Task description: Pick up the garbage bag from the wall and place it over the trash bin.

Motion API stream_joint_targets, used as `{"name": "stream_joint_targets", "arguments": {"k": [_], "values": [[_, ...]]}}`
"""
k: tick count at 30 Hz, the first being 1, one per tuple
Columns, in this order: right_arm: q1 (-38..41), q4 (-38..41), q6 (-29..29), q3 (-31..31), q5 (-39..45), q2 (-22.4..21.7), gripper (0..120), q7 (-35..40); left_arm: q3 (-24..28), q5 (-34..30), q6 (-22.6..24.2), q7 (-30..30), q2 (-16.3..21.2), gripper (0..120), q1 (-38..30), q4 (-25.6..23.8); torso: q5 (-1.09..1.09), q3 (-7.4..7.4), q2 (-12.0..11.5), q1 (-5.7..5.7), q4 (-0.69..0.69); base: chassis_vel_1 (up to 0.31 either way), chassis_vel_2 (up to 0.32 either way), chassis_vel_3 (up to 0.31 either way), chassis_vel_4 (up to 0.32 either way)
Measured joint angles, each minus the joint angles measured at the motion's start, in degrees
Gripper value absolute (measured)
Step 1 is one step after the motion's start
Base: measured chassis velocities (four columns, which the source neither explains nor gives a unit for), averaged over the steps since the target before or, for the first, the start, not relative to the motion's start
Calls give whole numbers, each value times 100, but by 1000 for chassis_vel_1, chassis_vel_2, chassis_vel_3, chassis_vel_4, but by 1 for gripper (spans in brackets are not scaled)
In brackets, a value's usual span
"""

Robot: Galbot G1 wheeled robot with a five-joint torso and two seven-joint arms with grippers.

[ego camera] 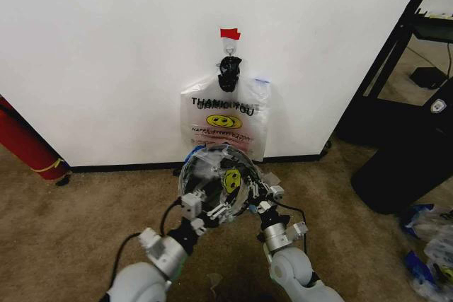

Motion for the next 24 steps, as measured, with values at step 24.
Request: {"name": "stream_joint_targets", "arguments": {"k": [24], "values": [[-42, -247, 758, -19, -1291, 202, 1, 150, 128, 361, 1011, -1383, -414, 0, 37, -105, 0, 0, 0, 0, 2, 0, 0, 0, 0]]}}
